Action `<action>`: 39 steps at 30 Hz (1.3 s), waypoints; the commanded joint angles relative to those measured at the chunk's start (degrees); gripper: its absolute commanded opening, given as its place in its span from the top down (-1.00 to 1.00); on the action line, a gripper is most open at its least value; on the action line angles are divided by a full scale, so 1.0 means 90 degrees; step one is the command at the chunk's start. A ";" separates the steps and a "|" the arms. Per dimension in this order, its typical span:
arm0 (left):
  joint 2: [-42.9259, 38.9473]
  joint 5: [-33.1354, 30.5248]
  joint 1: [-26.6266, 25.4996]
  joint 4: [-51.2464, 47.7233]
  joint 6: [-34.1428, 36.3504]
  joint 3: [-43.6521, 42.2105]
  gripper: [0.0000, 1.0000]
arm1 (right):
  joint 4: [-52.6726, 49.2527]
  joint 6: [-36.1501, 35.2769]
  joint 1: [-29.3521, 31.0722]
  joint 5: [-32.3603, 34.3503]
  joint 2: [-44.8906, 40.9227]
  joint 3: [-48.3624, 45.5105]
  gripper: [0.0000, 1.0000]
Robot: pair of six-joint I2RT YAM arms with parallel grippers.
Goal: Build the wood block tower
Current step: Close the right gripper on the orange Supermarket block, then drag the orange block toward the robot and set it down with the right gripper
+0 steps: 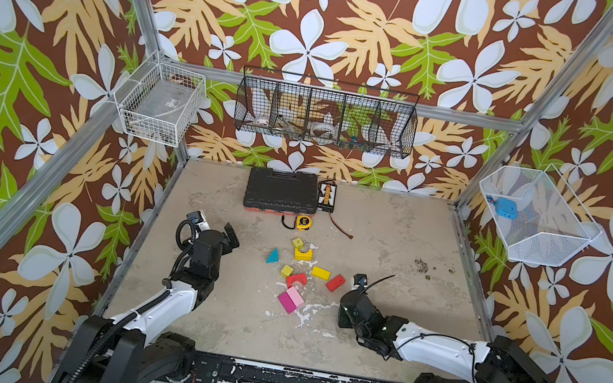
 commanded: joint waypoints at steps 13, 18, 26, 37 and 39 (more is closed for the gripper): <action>-0.0071 -0.0097 0.0009 -0.0020 -0.0050 0.0005 -1.00 | 0.0019 0.1258 0.1777 0.0283 -0.1489 -0.0943 0.40; -0.0091 -0.0108 0.0009 -0.0034 -0.0065 -0.0003 -1.00 | 0.0245 0.1291 0.1865 0.0262 -0.1428 -0.0913 0.40; -0.0101 -0.0129 0.0008 -0.0056 -0.0078 -0.0005 -1.00 | 0.0679 0.1444 0.1929 0.0167 -0.1304 -0.1071 0.35; -0.0101 -0.0146 0.0013 -0.0073 -0.0087 -0.0003 -1.00 | 0.0767 0.1425 0.1933 0.0219 -0.0569 -0.0832 0.10; -0.0101 -0.0154 0.0010 -0.0073 -0.0094 0.0004 -1.00 | 0.0777 0.1447 0.1931 0.0232 -0.0408 -0.0793 0.02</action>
